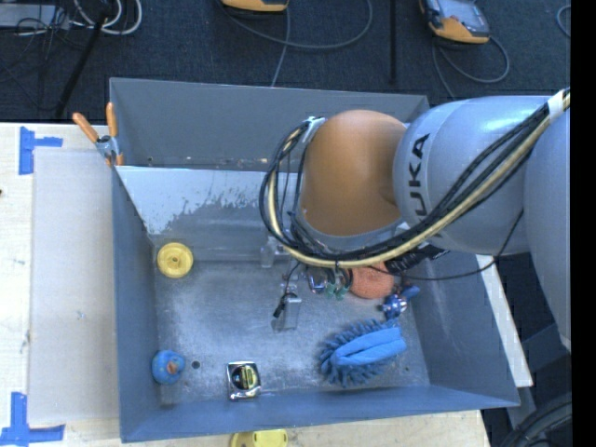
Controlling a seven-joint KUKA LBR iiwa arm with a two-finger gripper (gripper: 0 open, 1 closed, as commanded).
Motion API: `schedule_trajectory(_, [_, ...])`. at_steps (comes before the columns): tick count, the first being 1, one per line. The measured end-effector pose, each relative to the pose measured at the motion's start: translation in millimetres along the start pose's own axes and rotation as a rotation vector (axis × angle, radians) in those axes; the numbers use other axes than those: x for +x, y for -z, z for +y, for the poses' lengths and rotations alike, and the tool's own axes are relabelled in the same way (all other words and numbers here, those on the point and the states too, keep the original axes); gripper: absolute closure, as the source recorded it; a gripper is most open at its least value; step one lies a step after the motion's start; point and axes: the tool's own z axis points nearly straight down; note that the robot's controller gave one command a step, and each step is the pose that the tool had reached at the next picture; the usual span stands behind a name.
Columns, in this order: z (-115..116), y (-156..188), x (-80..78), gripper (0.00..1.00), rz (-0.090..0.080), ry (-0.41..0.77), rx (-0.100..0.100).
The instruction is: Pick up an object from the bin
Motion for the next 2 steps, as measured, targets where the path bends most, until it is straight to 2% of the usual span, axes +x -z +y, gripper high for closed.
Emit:
schedule_trajectory(1, [-36.5,-25.3,-26.2,0.0,-0.005,0.045,-0.001])
schedule_trajectory(2, [-52.9,-50.6,-5.5,0.0,-0.002,0.005,0.0])
